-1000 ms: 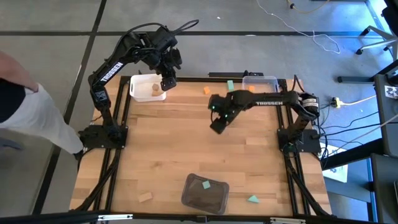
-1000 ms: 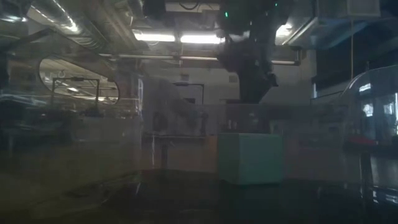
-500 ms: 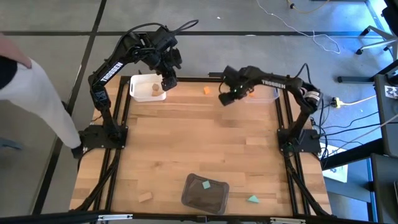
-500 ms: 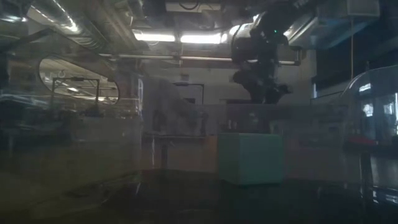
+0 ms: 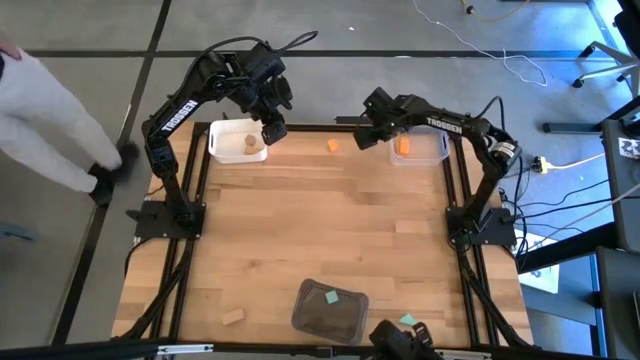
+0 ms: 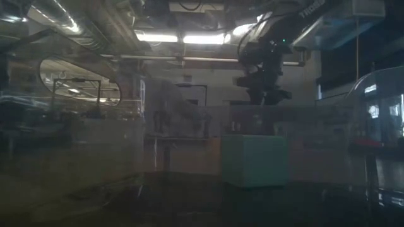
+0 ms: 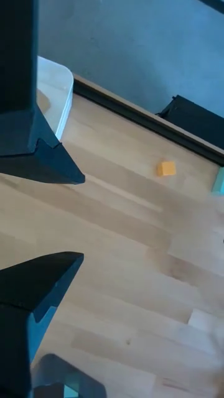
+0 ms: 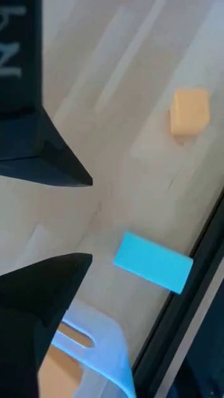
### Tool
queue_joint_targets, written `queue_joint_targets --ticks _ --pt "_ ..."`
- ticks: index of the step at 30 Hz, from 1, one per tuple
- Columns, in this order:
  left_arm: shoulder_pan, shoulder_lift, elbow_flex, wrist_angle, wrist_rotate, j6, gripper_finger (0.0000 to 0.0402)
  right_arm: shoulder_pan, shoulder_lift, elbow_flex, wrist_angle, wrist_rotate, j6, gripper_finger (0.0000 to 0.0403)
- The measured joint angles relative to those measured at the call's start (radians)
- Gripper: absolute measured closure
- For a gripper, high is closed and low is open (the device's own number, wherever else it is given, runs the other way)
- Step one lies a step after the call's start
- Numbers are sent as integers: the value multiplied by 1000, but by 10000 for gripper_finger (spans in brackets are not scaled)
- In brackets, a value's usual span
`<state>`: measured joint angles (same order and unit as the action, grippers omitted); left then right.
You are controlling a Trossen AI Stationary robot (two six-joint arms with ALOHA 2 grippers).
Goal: Sort & place blocks by color
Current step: Put the top blue block into the black bin
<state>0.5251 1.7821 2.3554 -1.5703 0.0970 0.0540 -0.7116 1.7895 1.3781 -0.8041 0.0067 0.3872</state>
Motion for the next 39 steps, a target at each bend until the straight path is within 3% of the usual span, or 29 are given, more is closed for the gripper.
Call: queue_joint_targets --ticks 9,17,39 --pt "-3 0 0 0 0 -1 222 -18 89 0 54 0 17 218" --pt "-3 0 0 0 0 -1 222 -44 153 0 107 63 1 218" --pt "-3 0 0 0 0 1 222 -67 208 4 183 71 52 218"
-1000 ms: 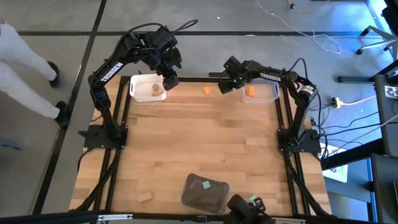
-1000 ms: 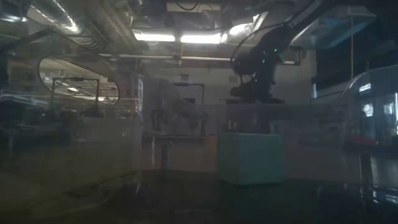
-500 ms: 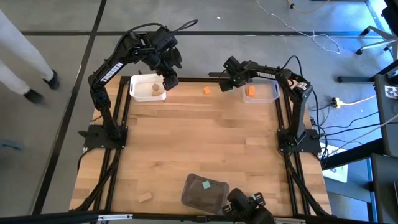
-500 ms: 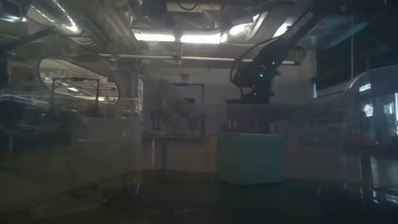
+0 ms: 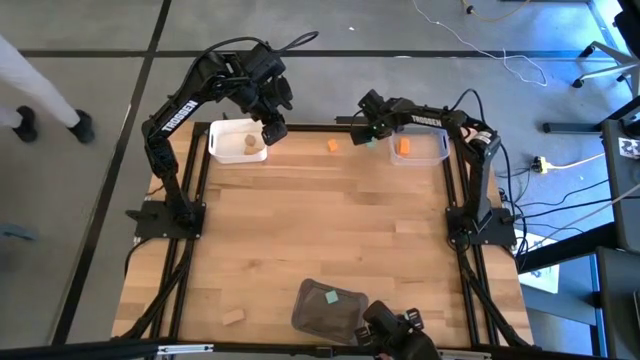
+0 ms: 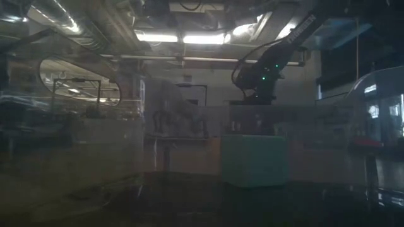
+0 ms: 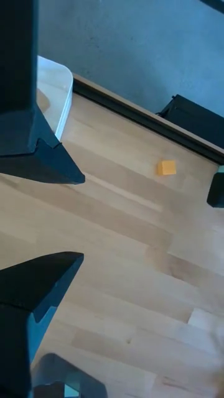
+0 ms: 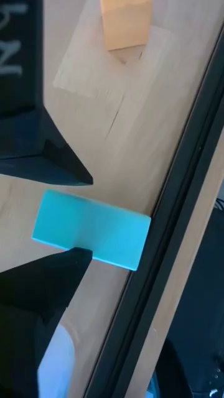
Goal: Sort & place blocks by color
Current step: Put the top blue block into the black bin
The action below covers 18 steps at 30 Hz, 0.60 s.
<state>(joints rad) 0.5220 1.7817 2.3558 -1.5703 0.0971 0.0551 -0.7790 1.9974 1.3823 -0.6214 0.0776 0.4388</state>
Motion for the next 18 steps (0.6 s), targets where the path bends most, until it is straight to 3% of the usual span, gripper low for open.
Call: queue_joint_targets --ticks 18 --pt "0 0 1 0 0 8 222 4 8 110 -54 25 -30 218"
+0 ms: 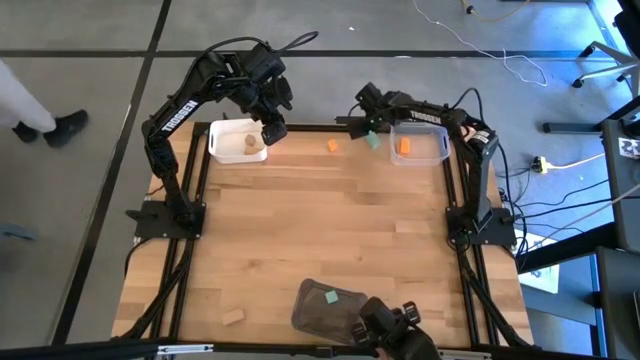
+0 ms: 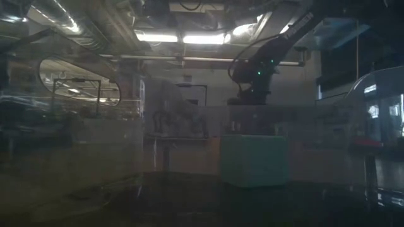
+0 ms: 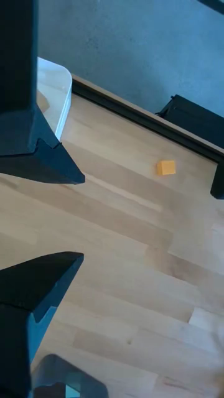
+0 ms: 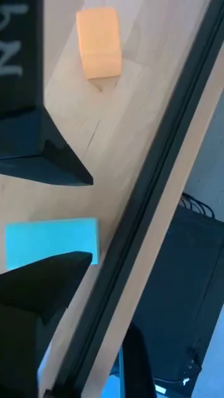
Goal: Sort & place blocks by color
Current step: Put the top blue block into the black bin
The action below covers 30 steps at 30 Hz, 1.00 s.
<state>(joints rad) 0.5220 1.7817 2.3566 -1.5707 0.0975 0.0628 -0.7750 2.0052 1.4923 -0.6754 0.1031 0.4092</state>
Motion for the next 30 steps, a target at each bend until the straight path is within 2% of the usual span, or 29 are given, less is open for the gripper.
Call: queue_joint_targets --ticks 7,25,30 --pt "0 0 0 0 0 0 222 0 0 -6 -45 36 -22 218" --pt "0 0 0 0 0 0 222 0 41 -9 -103 28 -18 218" --pt "0 0 0 0 0 0 222 -6 61 -8 -82 -68 -18 218"
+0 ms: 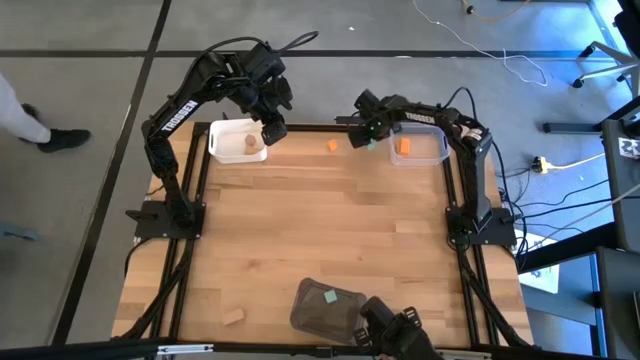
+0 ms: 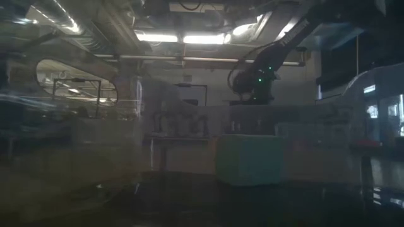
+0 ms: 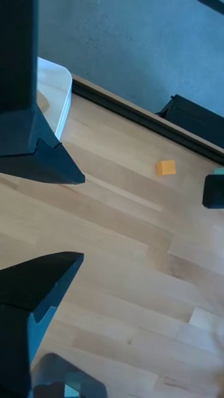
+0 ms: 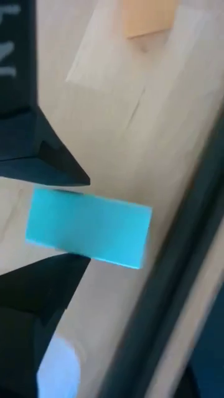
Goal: Sort & place blocks by color
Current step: Put the top blue block into the black bin
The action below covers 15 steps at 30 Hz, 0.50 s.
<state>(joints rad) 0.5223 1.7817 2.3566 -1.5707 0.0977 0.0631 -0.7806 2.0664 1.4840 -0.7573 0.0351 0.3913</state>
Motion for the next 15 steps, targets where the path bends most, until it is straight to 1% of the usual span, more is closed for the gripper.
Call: queue_joint_targets --ticks 9,15 --pt "0 0 0 0 0 0 222 -17 15 -2 -5 -79 -4 222" --pt "0 0 0 0 0 0 222 -25 19 0 -2 -120 -70 253"
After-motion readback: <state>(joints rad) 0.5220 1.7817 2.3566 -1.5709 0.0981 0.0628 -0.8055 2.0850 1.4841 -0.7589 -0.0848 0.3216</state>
